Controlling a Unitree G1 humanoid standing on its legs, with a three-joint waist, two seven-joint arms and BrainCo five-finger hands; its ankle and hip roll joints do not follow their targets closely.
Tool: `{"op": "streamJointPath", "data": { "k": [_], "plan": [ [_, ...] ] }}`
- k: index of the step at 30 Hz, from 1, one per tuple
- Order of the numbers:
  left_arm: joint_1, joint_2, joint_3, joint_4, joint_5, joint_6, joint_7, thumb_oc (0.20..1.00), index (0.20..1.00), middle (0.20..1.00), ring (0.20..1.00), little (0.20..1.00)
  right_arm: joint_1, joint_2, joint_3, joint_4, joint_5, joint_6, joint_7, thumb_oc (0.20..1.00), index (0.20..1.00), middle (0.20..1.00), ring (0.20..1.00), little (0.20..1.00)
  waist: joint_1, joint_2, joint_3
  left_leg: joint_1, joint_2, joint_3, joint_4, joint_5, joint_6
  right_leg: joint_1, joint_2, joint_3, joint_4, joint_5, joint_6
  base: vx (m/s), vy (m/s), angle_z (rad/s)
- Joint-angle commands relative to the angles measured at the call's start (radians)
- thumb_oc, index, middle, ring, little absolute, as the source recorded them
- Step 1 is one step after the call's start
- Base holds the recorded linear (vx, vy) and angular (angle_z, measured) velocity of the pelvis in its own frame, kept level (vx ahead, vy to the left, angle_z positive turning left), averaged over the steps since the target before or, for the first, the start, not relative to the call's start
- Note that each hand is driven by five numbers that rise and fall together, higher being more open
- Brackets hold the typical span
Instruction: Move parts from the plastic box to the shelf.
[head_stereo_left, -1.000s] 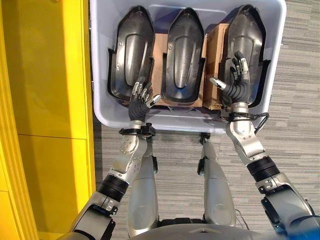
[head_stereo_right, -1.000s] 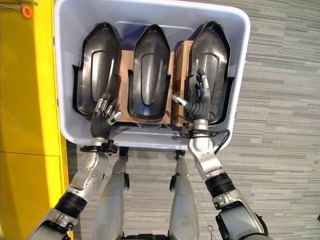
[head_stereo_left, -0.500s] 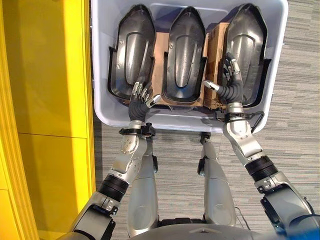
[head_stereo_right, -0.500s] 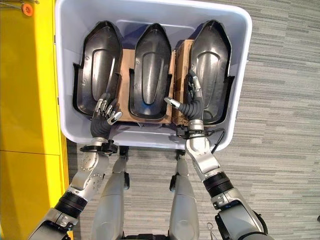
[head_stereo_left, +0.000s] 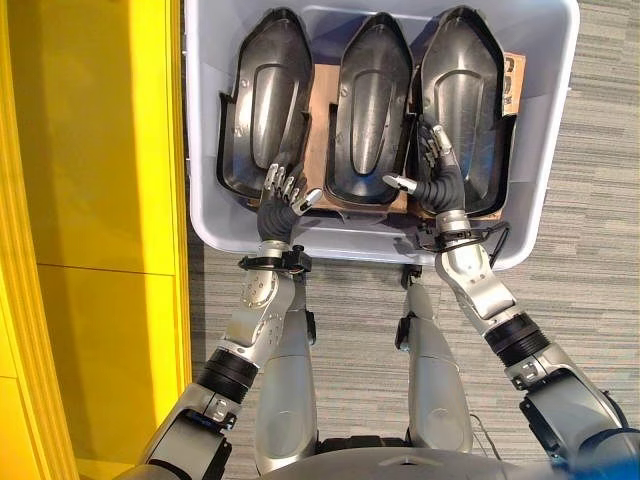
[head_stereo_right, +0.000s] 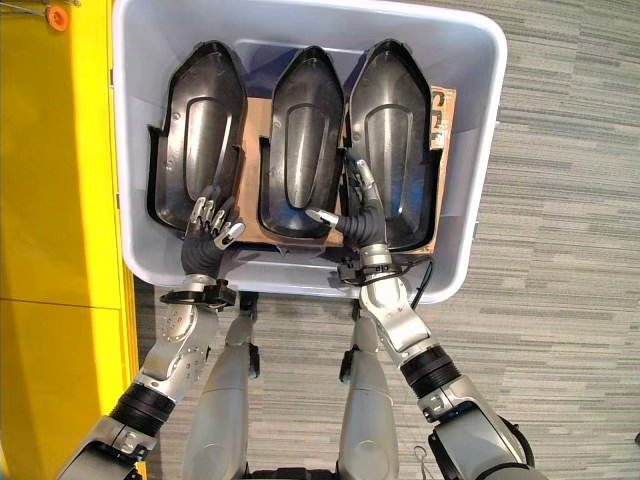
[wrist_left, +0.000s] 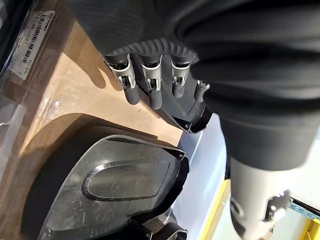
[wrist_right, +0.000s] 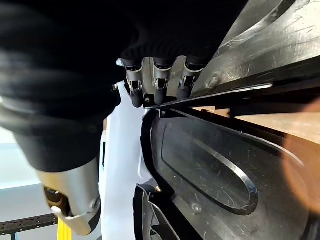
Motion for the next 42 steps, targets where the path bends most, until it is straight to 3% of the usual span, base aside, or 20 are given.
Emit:
{"op": "streamJointPath", "data": {
  "k": [1,9,15,42],
  "plan": [
    [-0.028,0.004,0.028,-0.083,-0.007,-0.055,0.001,1.000,1.000,1.000,1.000,1.000,-0.009,0.003,-0.003,-0.069,-0.039,-0.032,0.002,1.000,1.000,1.000,1.000,1.000,0.000,-0.014,-0.002,-0.010,-0.043,0.011,0.034,-0.002,0.034,0.074,-0.009,0.031,0.070,-0.038,0.021,0.00,0.000,0.00],
    [-0.004,0.024,0.036,-0.117,-0.013,-0.055,-0.012,1.000,1.000,1.000,1.000,1.000,0.100,-0.057,-0.243,-0.319,-0.080,-0.107,-0.118,1.000,1.000,1.000,1.000,1.000,-0.025,-0.019,-0.019,0.009,-0.033,0.020,0.032,-0.011,0.035,0.078,-0.002,0.039,0.075,-0.042,0.023,0.00,-0.004,-0.01],
    [0.014,0.039,0.042,-0.129,-0.011,-0.054,-0.009,1.000,1.000,1.000,1.000,1.000,0.147,-0.055,-0.273,-0.437,-0.073,-0.138,-0.121,1.000,1.000,1.000,1.000,1.000,-0.036,-0.024,-0.025,0.019,-0.030,0.027,0.031,-0.013,0.033,0.077,0.003,0.045,0.080,-0.042,0.021,0.00,-0.002,-0.01],
    [-0.001,0.023,0.016,-0.102,-0.025,-0.062,-0.010,1.000,1.000,1.000,1.000,1.000,0.007,-0.058,-0.269,-0.083,-0.103,-0.070,-0.232,1.000,1.000,1.000,1.000,1.000,-0.010,0.000,-0.016,-0.015,-0.040,0.012,0.039,-0.010,0.039,0.053,0.008,0.042,0.081,-0.044,0.016,0.00,-0.004,0.00]
  ]
}}
